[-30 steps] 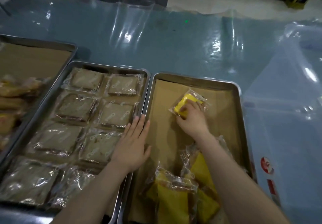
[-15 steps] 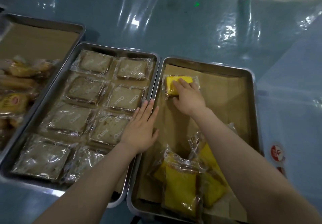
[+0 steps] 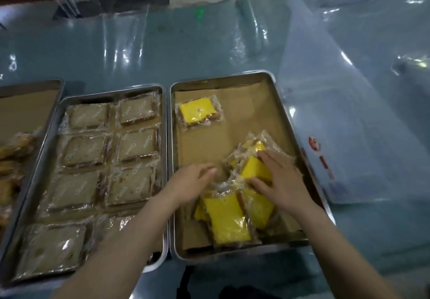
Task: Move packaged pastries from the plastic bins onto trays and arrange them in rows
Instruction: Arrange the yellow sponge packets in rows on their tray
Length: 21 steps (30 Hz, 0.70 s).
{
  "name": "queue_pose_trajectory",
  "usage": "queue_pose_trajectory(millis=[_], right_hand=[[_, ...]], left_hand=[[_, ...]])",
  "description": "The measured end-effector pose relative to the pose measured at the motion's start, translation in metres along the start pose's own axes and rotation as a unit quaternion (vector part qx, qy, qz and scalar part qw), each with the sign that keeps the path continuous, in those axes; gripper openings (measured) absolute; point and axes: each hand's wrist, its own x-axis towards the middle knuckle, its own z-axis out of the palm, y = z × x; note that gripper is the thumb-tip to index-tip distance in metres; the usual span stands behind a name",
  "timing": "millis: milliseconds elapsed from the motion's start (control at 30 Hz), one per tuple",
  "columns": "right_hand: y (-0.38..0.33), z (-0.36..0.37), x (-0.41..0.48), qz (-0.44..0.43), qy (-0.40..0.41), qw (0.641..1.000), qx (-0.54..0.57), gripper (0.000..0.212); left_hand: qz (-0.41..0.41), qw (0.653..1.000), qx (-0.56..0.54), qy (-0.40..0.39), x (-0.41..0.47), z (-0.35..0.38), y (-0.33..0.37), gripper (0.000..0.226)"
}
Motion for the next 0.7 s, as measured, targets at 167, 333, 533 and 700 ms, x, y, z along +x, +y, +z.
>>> queue_pose_trajectory(millis=[167, 333, 533, 700], right_hand=[[-0.002, 0.011, -0.004, 0.065, 0.022, 0.998, 0.006, 0.08], [-0.011, 0.012, -0.006, 0.114, 0.081, 0.989, 0.054, 0.058], [-0.019, -0.012, 0.021, 0.049, 0.101, 0.991, 0.075, 0.022], [-0.038, -0.033, 0.061, 0.053, 0.089, 0.992, 0.078, 0.025]], left_hand=[[0.02, 0.99, -0.121, -0.065, -0.017, 0.01, -0.005, 0.054], [0.028, 0.998, -0.047, -0.045, -0.025, 0.007, -0.024, 0.045], [0.029, 0.996, -0.051, 0.06, -0.024, 0.008, -0.031, 0.035], [0.014, 0.986, -0.123, 0.107, -0.023, -0.01, -0.031, 0.018]])
